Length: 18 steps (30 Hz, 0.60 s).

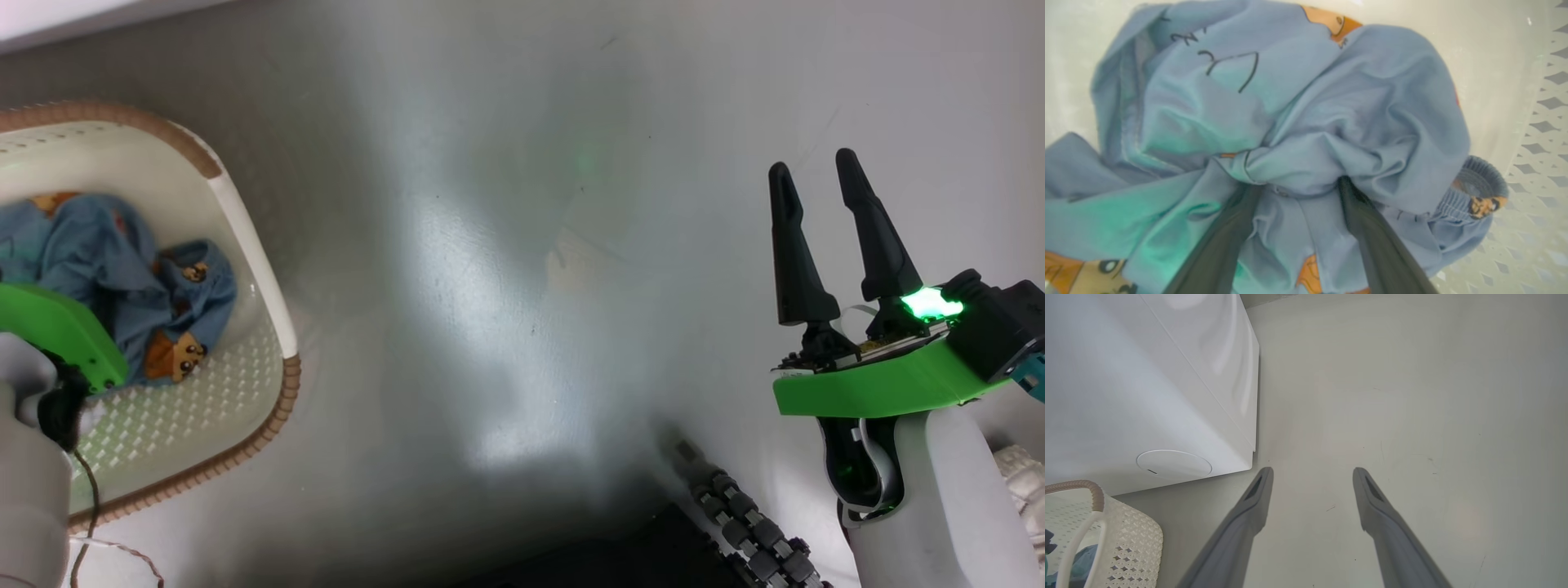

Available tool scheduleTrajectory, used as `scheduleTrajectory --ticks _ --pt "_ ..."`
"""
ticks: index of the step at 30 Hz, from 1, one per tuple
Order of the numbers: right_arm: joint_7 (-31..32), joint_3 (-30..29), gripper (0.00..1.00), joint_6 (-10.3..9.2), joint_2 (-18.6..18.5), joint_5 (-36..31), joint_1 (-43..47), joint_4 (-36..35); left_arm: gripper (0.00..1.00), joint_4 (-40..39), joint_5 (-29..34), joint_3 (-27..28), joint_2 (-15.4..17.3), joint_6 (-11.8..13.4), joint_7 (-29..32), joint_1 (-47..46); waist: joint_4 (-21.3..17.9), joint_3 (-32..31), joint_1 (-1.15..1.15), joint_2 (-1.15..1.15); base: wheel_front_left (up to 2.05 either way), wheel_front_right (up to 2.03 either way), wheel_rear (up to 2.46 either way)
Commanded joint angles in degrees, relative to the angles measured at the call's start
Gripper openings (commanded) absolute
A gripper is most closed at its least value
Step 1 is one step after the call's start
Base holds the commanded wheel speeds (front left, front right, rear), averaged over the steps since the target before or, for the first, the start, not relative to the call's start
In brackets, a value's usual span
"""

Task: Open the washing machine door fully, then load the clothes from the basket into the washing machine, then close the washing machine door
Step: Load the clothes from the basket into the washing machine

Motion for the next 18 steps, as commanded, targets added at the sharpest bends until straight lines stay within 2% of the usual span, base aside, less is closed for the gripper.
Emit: scheduleTrajectory --ticks 1,9,18 --pt "-0.26 1.25 1.00 0.35 0.02 0.40 1.13 -1.21 0.00 0.09 -0.57 0.92 1.55 0.41 -0.44 1.25 -0.34 0.27 0.00 0.00 0.00 0.00 0.00" --pt "-0.26 1.12 1.00 0.35 0.02 0.24 0.26 -0.60 0.00 0.33 -0.06 -0.61 0.13 0.32 -3.45 2.07 0.14 -1.46 0.00 0.00 0.00 0.00 0.00" --pt "-0.26 0.87 1.00 0.35 0.02 -0.60 -0.10 0.54 0.00 -0.72 -0.14 -2.61 -1.58 -0.08 -14.18 7.15 1.50 -8.60 0.00 0.00 0.00 0.00 0.00"
